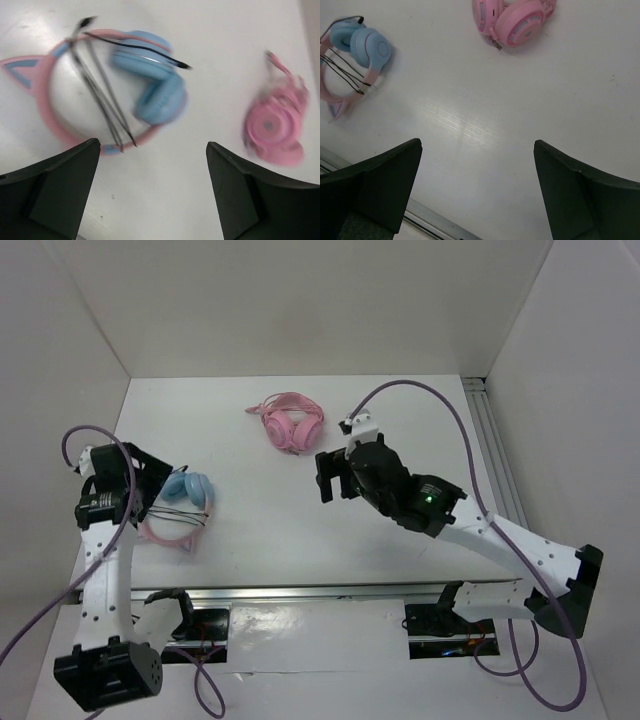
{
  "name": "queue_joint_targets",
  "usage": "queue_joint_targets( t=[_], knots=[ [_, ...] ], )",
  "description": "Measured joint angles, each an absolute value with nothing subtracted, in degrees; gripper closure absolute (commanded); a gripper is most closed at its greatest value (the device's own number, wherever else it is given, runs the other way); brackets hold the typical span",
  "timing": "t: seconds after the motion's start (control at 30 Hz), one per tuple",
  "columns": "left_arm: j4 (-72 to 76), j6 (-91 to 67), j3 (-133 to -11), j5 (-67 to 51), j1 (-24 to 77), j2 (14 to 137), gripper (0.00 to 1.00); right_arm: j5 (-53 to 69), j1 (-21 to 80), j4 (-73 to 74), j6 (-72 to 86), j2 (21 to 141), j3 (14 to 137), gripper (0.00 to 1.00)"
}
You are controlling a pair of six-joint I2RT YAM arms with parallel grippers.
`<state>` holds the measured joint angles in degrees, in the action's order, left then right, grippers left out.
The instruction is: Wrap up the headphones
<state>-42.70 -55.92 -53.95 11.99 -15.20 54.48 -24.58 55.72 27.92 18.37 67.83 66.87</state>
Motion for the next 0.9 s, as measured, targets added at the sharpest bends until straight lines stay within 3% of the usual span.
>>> queue_joint_targets(
  t=[0.4,0.9],
  knots=[
    [-39.33,-35.03,-65.04,-20.45,-15.18,35.44,0.0,-31.03,56.27,44.23,17.74,54.83,88.4,0.0],
    [-44.31,-29.76,-72.27,-24.47,-13.37,28.25,0.0,-32.93,56.38,55.11,17.65,48.29,91.94,0.0]
  ],
)
